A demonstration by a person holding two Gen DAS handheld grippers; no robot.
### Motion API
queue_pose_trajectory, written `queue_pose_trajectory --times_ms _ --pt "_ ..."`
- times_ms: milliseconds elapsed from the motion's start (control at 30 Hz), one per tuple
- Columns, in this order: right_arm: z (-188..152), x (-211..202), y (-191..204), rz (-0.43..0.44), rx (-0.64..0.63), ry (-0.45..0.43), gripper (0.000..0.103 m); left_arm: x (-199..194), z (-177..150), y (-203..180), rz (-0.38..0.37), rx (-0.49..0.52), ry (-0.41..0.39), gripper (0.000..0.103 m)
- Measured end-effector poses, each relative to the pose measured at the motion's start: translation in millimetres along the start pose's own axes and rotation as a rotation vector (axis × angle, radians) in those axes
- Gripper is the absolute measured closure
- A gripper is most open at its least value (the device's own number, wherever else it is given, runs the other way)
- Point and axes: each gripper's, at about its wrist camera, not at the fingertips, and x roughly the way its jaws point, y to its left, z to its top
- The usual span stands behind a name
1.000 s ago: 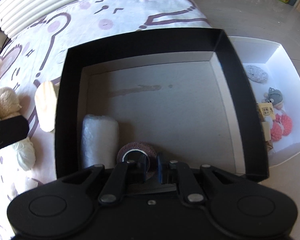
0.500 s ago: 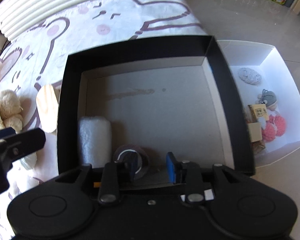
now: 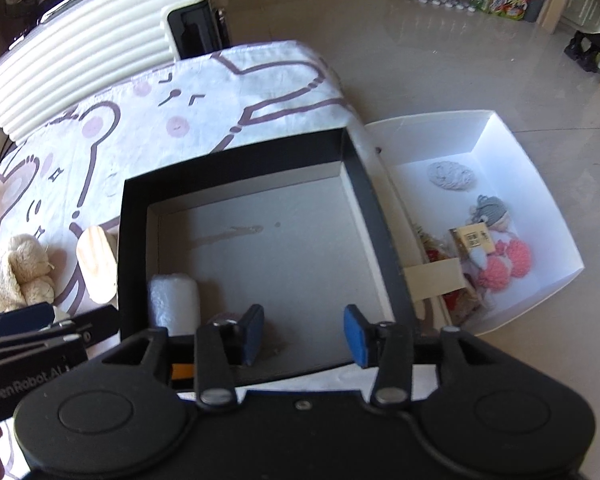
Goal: Organize objects
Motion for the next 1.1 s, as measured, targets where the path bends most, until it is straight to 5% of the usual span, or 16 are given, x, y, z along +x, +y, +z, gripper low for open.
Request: queue_pose_trajectory --times_ms 233,533,1100 --pt "-6.2 -13.3 -9.6 -0.053 0.018 -0.034 0.03 -0.8 -3.8 -1.9 0.016 0.023 0.001 0.008" --pt "-12.4 -18.0 -20.5 -0.082 0.036 -0.058 0.007 -1.3 -6.8 -3.7 0.037 0.042 0.003 0.001" --pt "-28.5 -19.8 -38.3 -0.102 0.041 -0.086 0.0 -2.2 -11.6 1.1 0.068 0.04 -0.007 0.0"
